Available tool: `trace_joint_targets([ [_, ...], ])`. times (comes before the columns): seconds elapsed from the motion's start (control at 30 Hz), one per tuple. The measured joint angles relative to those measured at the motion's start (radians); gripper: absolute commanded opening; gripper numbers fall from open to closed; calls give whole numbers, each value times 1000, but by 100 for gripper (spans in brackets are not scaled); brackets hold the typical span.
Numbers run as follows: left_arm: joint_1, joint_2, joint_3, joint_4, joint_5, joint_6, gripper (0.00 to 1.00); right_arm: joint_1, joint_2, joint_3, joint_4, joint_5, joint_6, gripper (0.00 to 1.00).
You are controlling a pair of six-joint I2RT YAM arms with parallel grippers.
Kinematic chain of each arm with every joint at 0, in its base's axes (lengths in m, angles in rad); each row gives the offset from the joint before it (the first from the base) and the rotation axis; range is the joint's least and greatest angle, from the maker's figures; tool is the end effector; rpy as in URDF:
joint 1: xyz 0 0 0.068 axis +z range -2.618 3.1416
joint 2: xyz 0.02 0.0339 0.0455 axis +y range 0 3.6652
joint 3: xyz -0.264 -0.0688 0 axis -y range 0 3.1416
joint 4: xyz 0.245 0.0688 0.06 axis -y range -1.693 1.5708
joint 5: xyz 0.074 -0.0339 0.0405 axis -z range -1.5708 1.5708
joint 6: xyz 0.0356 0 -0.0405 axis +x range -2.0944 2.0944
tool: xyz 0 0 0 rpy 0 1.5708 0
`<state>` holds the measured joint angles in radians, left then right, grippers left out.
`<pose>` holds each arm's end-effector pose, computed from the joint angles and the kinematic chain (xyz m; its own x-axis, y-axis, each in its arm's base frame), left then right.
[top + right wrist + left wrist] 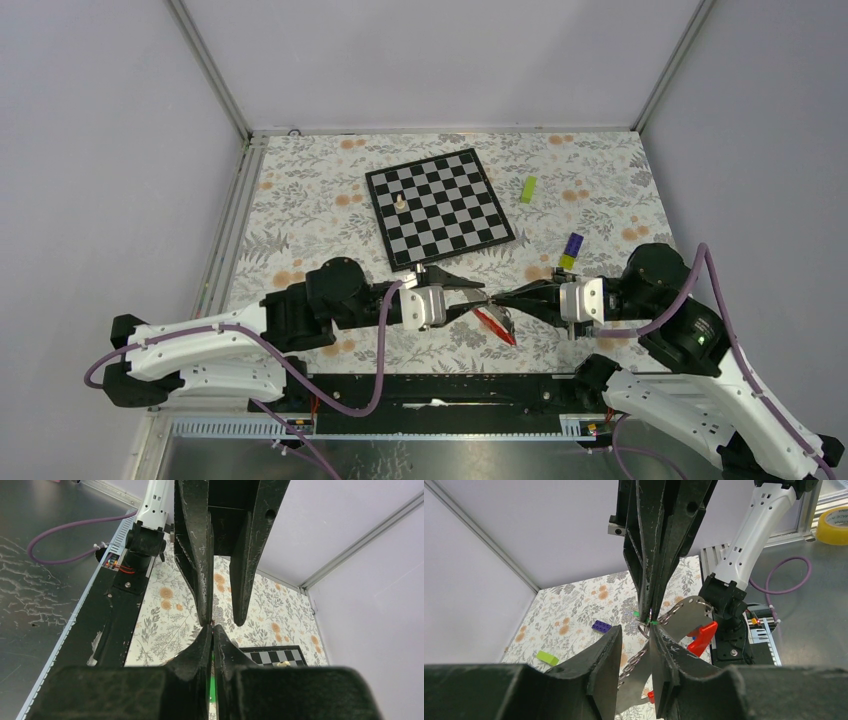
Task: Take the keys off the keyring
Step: Remove the key from the keyring.
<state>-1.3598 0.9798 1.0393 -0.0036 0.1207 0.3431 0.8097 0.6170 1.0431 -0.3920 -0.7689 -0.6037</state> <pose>0.0425 -0.2190 0.4133 0.3460 -0.0210 -0.9380 0.9339 0.1035 0.3422 0.0528 0.0913 0.4255 0.5869 0.0246 -0.8093 -0.8096 0.0078 -0.5869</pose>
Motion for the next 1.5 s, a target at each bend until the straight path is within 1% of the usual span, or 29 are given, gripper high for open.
trace_joint_targets([
  [0.27, 0, 11, 1, 6, 6, 0, 33, 0, 0, -16, 35, -3, 26, 0],
  [0.6, 0, 18, 2, 10, 7, 1, 29, 0, -6, -20, 41, -12, 47, 0],
  [0.67, 0, 18, 2, 9, 7, 1, 27, 0, -7, -21, 45, -12, 53, 0],
  [0.77, -1, 18, 2, 8, 10, 0, 16, 0, -7, -22, 48, -15, 60, 0],
  [0.87, -4, 18, 2, 5, 20, 3, 0, 0, -8, -26, 59, -19, 67, 0],
  [1.17, -5, 18, 2, 0, 51, 19, 0, -1, -21, -39, 76, -20, 83, 0],
  [1.27, -5, 18, 2, 0, 59, 26, 0, -1, -31, -48, 87, -20, 87, 7],
  [1.33, -5, 18, 2, 0, 61, 27, 0, -1, -37, -56, 95, -19, 90, 13],
  [1.5, -5, 17, 2, -2, 62, 27, 0, -1, -51, -69, 114, -19, 104, 21],
])
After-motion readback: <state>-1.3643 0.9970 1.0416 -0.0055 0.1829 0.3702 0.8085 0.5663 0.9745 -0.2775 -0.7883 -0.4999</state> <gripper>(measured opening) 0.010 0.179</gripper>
